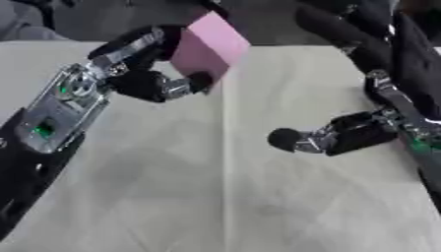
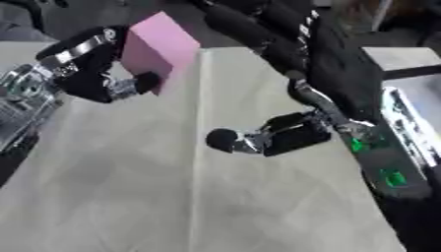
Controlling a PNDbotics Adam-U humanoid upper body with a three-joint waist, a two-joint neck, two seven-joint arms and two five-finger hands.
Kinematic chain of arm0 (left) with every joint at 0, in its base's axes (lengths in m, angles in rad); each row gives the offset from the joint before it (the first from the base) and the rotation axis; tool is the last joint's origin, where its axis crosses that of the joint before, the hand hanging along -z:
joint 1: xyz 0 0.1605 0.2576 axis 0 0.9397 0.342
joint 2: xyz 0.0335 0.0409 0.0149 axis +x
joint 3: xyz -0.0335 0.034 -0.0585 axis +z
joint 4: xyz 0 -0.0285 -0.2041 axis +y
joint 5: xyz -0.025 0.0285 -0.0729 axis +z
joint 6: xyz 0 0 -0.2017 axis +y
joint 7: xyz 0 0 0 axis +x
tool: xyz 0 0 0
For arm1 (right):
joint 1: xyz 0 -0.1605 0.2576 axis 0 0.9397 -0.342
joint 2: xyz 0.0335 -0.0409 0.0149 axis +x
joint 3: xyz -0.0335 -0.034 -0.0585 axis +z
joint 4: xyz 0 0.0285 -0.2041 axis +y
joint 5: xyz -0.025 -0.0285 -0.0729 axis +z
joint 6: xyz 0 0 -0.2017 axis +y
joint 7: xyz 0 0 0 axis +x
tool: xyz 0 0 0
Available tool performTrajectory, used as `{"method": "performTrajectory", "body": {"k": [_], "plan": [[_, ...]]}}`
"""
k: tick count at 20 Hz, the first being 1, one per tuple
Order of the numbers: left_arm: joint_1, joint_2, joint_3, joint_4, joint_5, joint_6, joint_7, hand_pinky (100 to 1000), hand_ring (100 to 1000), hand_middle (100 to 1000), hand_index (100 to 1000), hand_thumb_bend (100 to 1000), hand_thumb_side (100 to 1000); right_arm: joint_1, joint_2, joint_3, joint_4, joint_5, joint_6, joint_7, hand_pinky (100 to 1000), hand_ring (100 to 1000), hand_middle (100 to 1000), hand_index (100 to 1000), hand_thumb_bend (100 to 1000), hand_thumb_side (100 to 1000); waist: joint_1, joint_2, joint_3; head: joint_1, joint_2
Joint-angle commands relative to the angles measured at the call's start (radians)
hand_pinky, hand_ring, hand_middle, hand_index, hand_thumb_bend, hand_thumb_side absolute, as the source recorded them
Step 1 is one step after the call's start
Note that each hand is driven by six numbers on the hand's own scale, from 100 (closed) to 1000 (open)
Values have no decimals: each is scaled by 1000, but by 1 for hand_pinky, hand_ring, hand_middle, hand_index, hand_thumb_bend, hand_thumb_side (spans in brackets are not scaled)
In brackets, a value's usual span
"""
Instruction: Pick up the objects with one hand, pass them to the other hand, and then place them into the box on the other side of the table.
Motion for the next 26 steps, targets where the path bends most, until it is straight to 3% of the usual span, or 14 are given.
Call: {"method": "performTrajectory", "body": {"k": [1,6,9,19,26], "plan": [[-36,-8,-23,-30,33,11,-43,711,521,448,539,309,448,-23,1,3,-19,-11,-13,10,941,942,944,1000,519,409,13,-20,3,-7,-2],[-60,-25,-68,-23,51,43,-99,712,526,454,546,329,433,-23,2,17,-19,-36,-27,47,936,930,931,1000,493,399,12,-20,5,-14,-2],[-74,-28,-89,-22,55,59,-131,712,529,457,549,292,460,-23,2,19,-19,-47,-30,71,931,923,924,999,485,394,12,-20,6,-16,-2],[-107,-18,-137,-2,20,82,-221,717,542,471,565,281,460,-12,-2,23,-19,-138,-14,180,899,874,895,961,429,364,18,-22,6,-25,-2],[-118,-9,-142,-7,-6,85,-249,724,560,491,591,252,469,3,-16,24,-19,-171,-8,230,821,720,721,898,208,209,19,-24,7,-28,-2]]}}
